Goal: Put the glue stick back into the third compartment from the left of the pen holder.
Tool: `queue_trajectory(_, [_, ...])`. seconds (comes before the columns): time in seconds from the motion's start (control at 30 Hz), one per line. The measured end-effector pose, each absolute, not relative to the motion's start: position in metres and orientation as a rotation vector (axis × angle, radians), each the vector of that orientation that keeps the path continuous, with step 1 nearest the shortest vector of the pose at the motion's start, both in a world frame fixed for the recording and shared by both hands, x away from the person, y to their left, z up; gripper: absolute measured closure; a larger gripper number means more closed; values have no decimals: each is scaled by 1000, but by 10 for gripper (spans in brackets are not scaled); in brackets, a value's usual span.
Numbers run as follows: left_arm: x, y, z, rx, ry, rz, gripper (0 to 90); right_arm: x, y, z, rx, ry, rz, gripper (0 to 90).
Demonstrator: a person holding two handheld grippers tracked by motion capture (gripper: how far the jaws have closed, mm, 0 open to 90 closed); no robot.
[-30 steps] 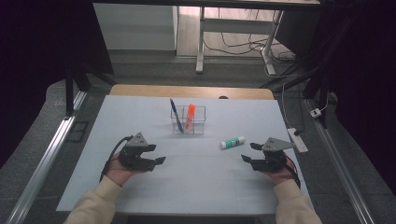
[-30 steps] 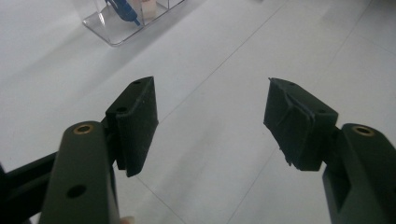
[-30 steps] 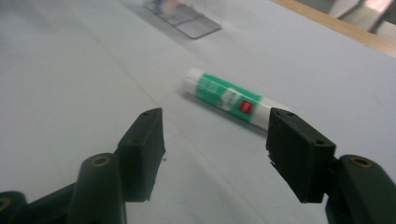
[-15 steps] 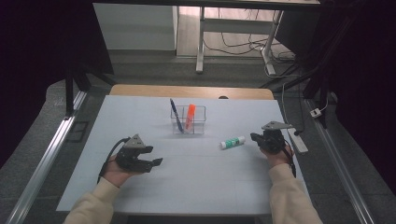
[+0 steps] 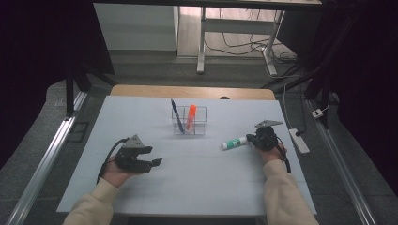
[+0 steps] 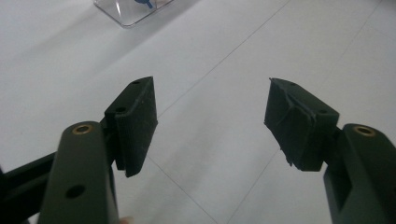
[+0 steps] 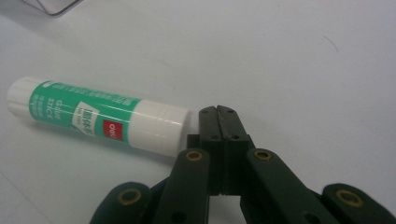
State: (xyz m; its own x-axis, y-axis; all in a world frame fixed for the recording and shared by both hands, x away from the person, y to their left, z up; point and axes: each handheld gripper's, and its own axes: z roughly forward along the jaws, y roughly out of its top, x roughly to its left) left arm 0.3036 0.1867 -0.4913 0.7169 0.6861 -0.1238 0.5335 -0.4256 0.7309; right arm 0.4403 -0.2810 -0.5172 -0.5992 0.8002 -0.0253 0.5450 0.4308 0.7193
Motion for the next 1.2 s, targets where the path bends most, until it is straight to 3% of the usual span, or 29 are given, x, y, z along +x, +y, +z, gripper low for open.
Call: queue_trajectory(1.2, [305,189,-493,2131,931,244,341,424,-234,-518,1053,2420,1047,899])
